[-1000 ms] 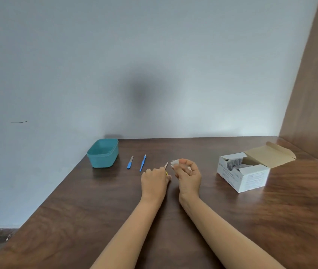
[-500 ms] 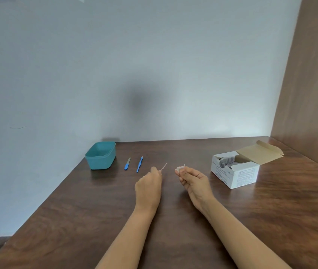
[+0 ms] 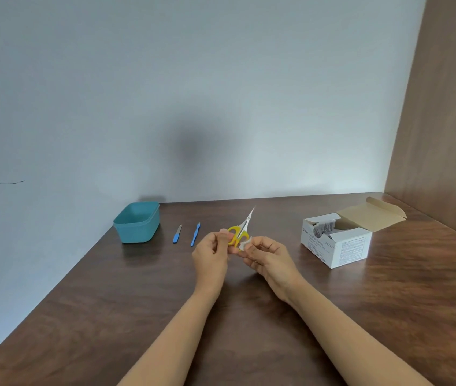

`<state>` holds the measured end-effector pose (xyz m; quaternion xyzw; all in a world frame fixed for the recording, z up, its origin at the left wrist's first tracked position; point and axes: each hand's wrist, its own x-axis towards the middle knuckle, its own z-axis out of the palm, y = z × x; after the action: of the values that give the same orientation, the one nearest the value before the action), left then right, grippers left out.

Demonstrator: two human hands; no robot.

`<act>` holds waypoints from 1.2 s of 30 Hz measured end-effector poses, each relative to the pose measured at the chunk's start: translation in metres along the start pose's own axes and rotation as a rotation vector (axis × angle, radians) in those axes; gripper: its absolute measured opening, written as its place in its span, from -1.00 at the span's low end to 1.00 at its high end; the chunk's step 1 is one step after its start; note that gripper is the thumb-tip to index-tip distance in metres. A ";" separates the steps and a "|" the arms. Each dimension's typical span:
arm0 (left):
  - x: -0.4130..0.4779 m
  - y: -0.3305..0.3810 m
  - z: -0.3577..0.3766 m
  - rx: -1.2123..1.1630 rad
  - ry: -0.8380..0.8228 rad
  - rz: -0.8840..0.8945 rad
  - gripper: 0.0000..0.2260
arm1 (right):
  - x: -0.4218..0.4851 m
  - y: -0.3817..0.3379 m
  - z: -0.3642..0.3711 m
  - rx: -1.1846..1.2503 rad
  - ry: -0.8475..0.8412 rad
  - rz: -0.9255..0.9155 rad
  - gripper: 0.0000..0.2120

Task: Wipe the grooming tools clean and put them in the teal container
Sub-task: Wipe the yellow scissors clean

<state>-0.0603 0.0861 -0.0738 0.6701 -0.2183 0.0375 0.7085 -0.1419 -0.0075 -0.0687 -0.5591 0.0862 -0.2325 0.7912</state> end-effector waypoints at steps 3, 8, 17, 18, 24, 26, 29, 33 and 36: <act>0.001 0.000 -0.001 0.041 0.018 0.018 -0.75 | 0.001 0.000 0.000 -0.020 0.017 -0.018 -0.90; 0.011 0.001 -0.009 0.029 0.144 -0.090 -0.67 | 0.006 -0.004 -0.003 0.051 0.128 -0.006 -0.84; 0.024 0.001 -0.031 -0.053 0.180 -0.186 -0.62 | 0.004 -0.013 -0.018 -0.187 -0.101 0.048 -0.83; 0.025 0.001 -0.031 -0.062 0.174 -0.191 -0.64 | 0.004 -0.014 -0.018 -0.210 -0.127 0.036 -0.81; 0.023 0.012 -0.026 -0.253 0.164 -0.196 -0.63 | 0.002 -0.016 -0.018 -0.167 -0.093 -0.002 -0.86; 0.018 0.014 -0.019 -0.299 0.093 -0.175 -0.66 | 0.002 -0.014 -0.015 -0.072 -0.026 -0.020 -0.88; 0.006 0.008 -0.004 -0.160 -0.121 -0.164 -0.76 | 0.002 -0.008 -0.011 -0.007 0.010 -0.046 -0.87; -0.003 0.001 0.006 -0.011 -0.293 -0.098 -0.72 | 0.001 -0.005 -0.008 -0.075 -0.033 -0.061 -0.88; -0.001 0.000 0.004 -0.026 -0.251 -0.078 -0.74 | 0.000 -0.003 -0.008 -0.117 -0.042 -0.072 -0.90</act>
<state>-0.0625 0.0824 -0.0747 0.6682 -0.2793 -0.0770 0.6852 -0.1454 -0.0150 -0.0687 -0.6119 0.0630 -0.2436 0.7499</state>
